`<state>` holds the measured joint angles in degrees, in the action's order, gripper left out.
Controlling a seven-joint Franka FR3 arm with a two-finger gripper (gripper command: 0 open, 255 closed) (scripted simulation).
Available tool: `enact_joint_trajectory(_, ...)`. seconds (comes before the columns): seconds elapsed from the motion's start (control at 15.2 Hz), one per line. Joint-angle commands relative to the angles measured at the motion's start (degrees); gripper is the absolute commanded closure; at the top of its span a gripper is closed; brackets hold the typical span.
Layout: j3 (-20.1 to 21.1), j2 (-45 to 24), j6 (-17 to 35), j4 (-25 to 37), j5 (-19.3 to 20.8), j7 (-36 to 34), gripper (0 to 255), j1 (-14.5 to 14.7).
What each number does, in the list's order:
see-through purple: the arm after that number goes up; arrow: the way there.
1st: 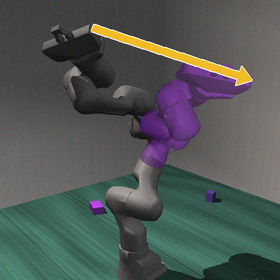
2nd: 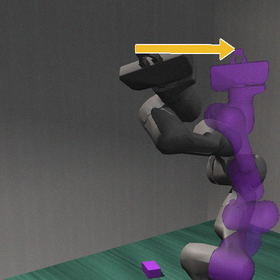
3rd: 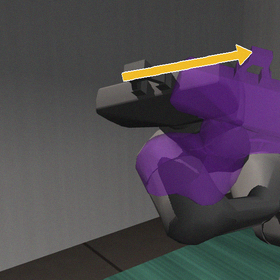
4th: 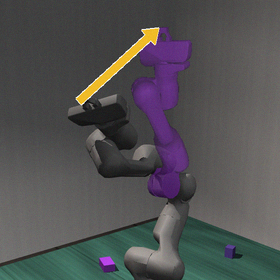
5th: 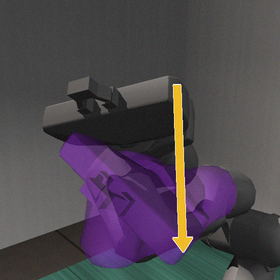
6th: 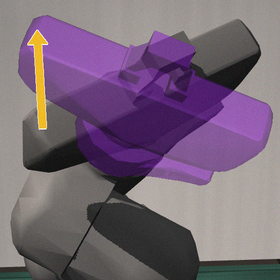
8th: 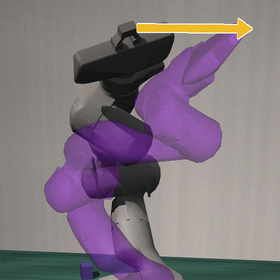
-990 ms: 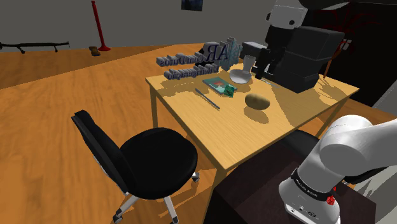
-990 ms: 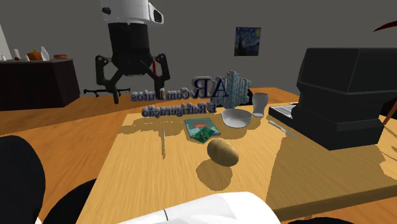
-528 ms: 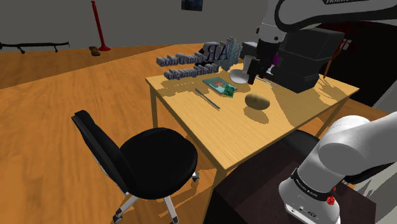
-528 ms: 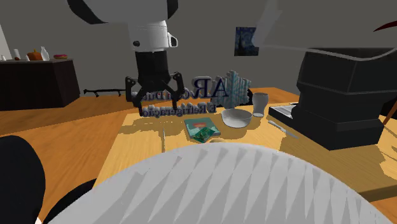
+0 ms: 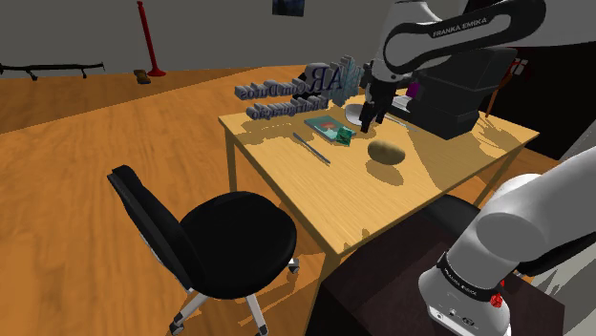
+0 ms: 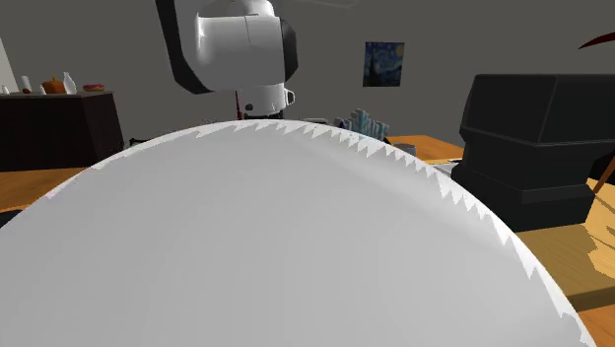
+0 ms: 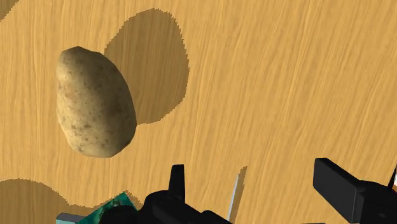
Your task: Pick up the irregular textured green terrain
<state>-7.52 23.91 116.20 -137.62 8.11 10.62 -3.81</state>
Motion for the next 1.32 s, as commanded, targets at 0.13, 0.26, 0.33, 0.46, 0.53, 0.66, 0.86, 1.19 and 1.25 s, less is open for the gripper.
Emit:
enact_joint_trajectory(0.13,-2.3,-7.4,5.8,2.4,1.1,3.0,0,-0.9)
enact_joint_trajectory(0.26,-3.3,-11.4,8.5,4.1,1.3,4.4,0,-1.3)
enact_joint_trajectory(0.33,-3.8,-13.5,9.8,5.0,1.3,5.2,0,-1.5)
enact_joint_trajectory(0.46,-4.6,-17.6,12.1,7.2,1.2,6.7,0,-1.9)
enact_joint_trajectory(0.53,-5.0,-19.7,13.2,8.3,1.0,7.5,0,-2.1)
enact_joint_trajectory(0.66,-5.7,-23.9,15.2,10.9,0.5,9.1,0,-2.6)
enact_joint_trajectory(0.86,-6.4,-30.3,17.8,15.3,-0.5,11.5,0,-3.5)
enact_joint_trajectory(1.19,-6.7,-41.1,20.6,24.1,-2.7,15.5,0,-5.6)
enact_joint_trajectory(1.25,-6.6,-43.2,20.9,26.1,-3.1,16.2,0,-6.2)
